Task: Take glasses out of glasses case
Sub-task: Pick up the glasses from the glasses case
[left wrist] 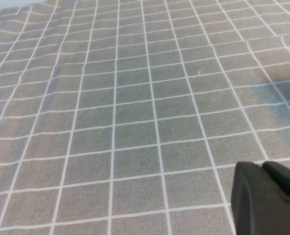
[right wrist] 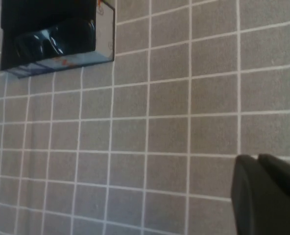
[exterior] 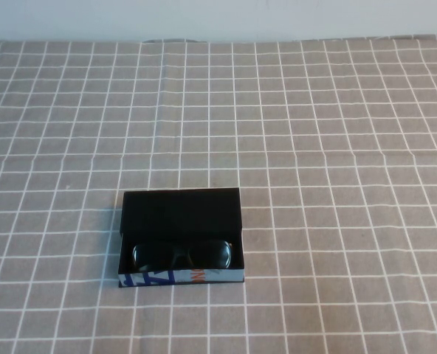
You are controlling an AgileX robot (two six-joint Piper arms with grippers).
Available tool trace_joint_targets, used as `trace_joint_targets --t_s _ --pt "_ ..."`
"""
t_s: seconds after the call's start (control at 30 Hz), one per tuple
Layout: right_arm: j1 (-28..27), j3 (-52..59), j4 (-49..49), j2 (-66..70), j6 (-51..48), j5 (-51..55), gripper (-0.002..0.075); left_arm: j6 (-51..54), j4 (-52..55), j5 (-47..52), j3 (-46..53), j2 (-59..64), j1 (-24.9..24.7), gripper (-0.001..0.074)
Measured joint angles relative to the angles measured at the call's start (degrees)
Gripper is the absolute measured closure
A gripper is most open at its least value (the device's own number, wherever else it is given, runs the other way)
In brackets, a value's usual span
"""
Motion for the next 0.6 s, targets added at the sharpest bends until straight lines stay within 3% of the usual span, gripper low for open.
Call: trace_joint_targets --t_s 0.23,0.6 --pt "2.82 -14.64 0.47 20.63 -13.46 1.9 0.0743 0.0 0.0 0.0 0.0 0.0 0.0 0.0739" --pt "28.85 -39.48 -9.96 48.32 -21.5 1.13 0.0743 0.0 0.0 0.0 0.0 0.0 0.0 0.0739"
